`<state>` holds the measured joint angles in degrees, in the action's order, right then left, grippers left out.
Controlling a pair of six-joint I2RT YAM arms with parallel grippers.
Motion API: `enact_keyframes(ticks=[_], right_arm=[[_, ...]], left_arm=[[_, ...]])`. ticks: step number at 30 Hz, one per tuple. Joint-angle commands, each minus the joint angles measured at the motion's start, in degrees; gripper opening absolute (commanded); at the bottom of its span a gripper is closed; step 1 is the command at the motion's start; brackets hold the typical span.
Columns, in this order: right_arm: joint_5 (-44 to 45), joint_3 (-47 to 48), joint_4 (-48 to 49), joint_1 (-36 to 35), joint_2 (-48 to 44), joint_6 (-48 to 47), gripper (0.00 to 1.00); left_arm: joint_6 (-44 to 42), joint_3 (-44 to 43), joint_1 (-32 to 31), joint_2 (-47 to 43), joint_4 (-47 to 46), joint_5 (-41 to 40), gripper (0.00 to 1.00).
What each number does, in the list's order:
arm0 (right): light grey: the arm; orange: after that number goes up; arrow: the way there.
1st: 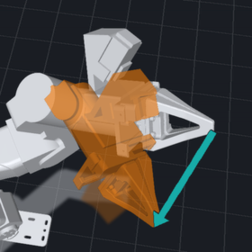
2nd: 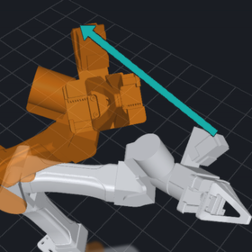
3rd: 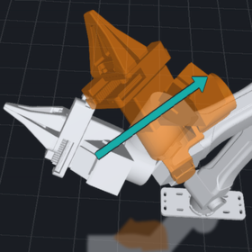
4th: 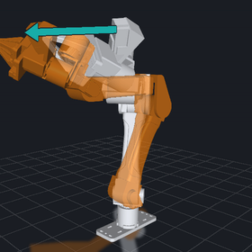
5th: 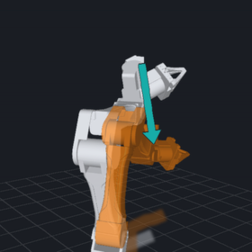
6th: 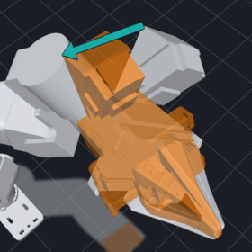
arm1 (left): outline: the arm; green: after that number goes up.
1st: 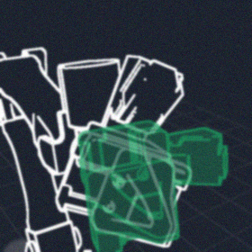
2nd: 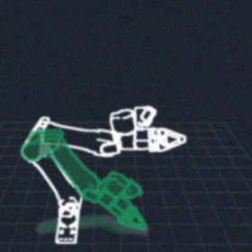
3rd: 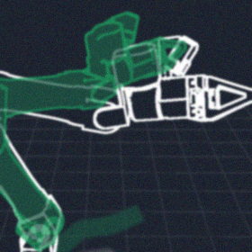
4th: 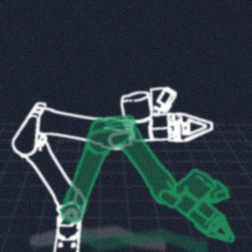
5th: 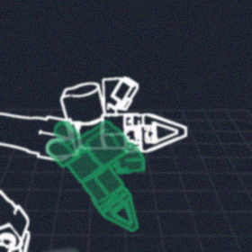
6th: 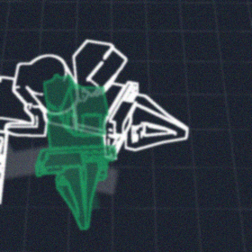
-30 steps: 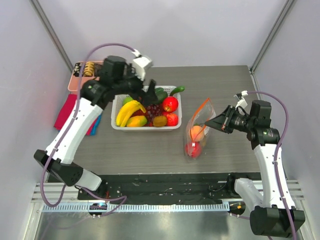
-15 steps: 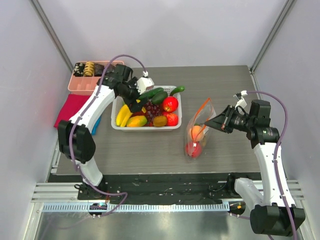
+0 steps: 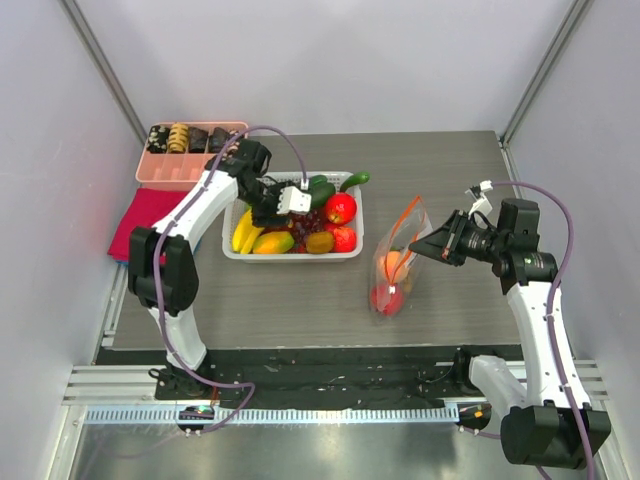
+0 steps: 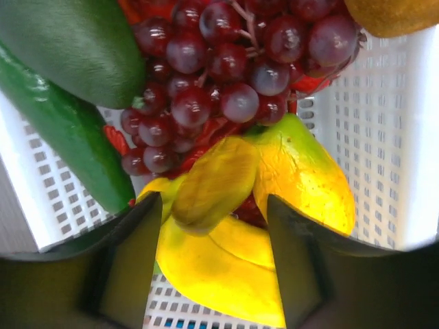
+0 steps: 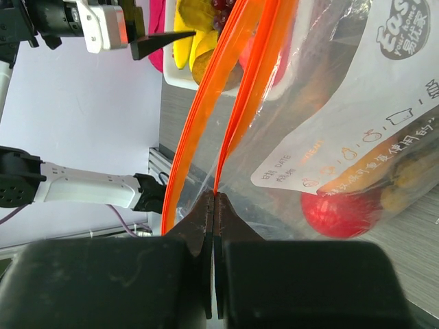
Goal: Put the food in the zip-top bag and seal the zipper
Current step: Pick up the fake fruit from the bin, then place the fake fruit in the zipper food storage bag.
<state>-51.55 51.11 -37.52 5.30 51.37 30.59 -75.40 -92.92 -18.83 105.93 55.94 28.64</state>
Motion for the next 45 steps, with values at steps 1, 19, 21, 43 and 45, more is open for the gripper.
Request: enact_keyframes(ticks=[1,19,21,43,45], right_arm=[[-0.3,1.6,0.8,-0.3,0.2,-0.9,0.01],[0.1,2.4,0.2,-0.3,-0.3,-1.3,0.01],[0.1,2.6,-0.2,-0.3,-0.2,-1.6,0.01],[0.4,8.2,-4.2,-0.6,2.7,-6.1,0.01],[0.7,8.3,-5.8,-0.6,1.8,-8.1,0.01]], left_arm=[[-8.4,4.3,0.4,-4.6,-3.4,2.0,0.51],[-4.6,1.3,1.8,-15.4,-10.3,-2.4,0.0],[0.4,-3.1,1.7,-15.8,-10.6,-0.5,0.0],[83.0,-16.6,-26.1,-7.1,-55.7,9.8,0.0],[87.9,-14.9,-26.3,-5.1,-59.2,10.9,0.0]])
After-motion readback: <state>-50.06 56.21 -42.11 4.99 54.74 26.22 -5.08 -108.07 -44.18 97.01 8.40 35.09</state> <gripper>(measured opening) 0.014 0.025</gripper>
